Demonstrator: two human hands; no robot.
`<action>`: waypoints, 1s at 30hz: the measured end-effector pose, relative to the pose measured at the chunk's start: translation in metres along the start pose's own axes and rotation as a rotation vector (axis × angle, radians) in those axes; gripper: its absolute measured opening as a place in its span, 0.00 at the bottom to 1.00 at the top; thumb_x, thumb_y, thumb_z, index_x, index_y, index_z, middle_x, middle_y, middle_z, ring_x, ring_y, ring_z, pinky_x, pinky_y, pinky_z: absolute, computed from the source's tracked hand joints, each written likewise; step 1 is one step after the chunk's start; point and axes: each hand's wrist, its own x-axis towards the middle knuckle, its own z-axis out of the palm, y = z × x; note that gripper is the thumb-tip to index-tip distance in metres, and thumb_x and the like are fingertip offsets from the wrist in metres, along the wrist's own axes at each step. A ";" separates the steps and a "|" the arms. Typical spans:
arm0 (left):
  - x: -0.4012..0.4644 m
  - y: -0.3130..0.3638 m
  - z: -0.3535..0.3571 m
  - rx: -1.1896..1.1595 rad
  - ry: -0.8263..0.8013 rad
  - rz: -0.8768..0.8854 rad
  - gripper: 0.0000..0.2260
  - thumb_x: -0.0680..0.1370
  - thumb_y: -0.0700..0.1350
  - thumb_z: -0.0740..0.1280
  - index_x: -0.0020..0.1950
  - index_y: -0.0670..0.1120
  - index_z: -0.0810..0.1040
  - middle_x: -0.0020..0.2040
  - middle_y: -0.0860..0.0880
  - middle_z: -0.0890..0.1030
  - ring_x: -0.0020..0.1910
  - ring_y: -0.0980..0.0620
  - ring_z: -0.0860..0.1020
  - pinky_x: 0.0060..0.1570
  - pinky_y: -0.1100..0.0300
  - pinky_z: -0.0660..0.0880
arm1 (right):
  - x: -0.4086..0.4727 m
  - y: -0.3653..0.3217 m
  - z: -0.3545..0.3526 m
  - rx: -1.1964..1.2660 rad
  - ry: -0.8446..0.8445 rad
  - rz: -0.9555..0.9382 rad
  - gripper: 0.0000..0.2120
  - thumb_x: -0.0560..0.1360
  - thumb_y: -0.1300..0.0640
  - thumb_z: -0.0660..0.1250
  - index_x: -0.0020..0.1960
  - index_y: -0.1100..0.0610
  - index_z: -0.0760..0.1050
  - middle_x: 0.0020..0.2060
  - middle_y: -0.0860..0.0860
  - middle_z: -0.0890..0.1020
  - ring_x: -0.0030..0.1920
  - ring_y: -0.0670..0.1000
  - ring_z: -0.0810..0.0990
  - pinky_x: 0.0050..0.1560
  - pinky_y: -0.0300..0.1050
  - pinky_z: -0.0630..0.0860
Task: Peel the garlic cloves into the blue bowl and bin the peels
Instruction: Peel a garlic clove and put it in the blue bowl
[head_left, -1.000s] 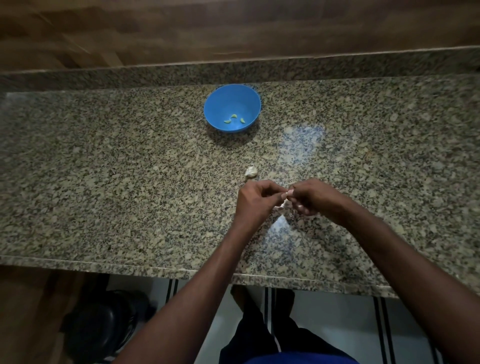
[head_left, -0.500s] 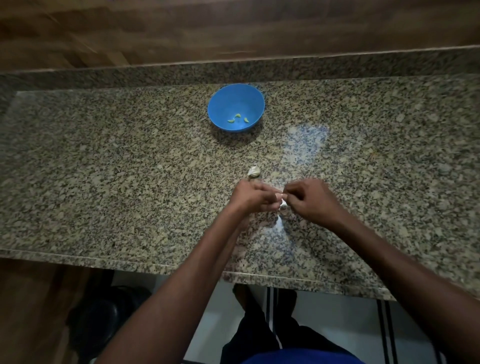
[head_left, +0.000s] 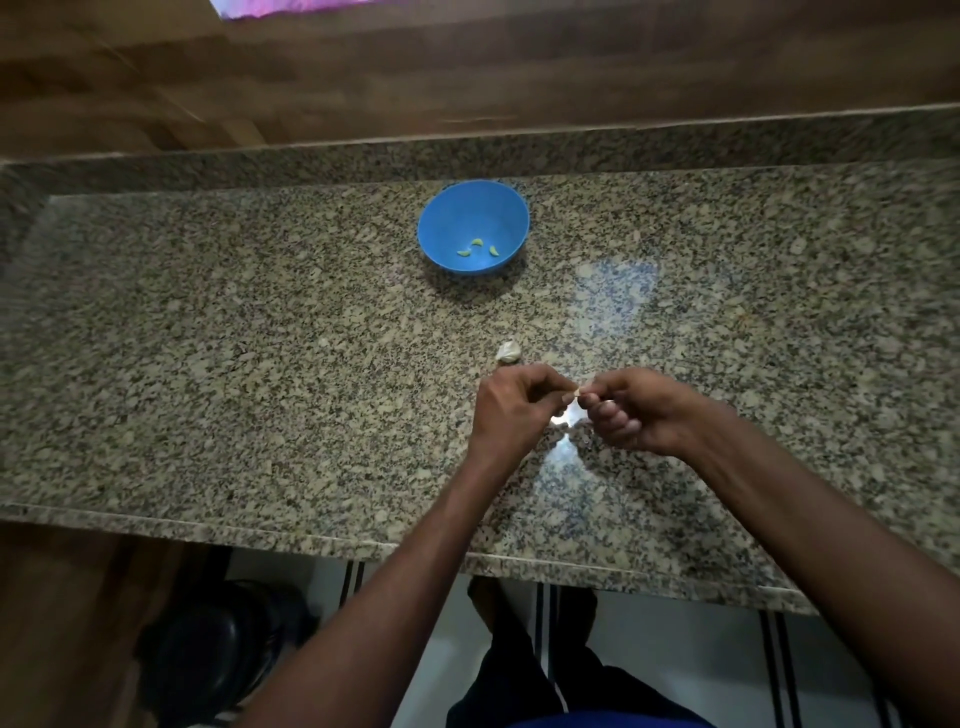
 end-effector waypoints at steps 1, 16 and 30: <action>0.001 0.000 0.000 -0.015 -0.003 -0.013 0.03 0.76 0.39 0.76 0.49 0.44 0.87 0.42 0.50 0.87 0.42 0.52 0.86 0.46 0.55 0.85 | 0.000 0.000 -0.002 0.038 -0.032 0.013 0.14 0.79 0.64 0.57 0.35 0.59 0.72 0.26 0.49 0.66 0.22 0.44 0.61 0.16 0.34 0.58; 0.006 0.005 -0.004 -0.590 -0.100 -0.461 0.04 0.78 0.32 0.70 0.51 0.37 0.83 0.43 0.43 0.86 0.39 0.52 0.84 0.45 0.61 0.83 | -0.019 0.016 -0.001 -0.446 0.150 -0.416 0.09 0.81 0.64 0.65 0.48 0.67 0.81 0.35 0.60 0.84 0.28 0.51 0.77 0.27 0.39 0.72; 0.010 -0.004 0.000 0.079 0.015 -0.195 0.10 0.79 0.36 0.72 0.59 0.45 0.85 0.44 0.46 0.86 0.36 0.53 0.85 0.40 0.57 0.85 | -0.008 0.024 -0.011 -0.365 0.182 -0.381 0.11 0.81 0.62 0.65 0.51 0.70 0.80 0.34 0.57 0.83 0.28 0.49 0.75 0.26 0.36 0.71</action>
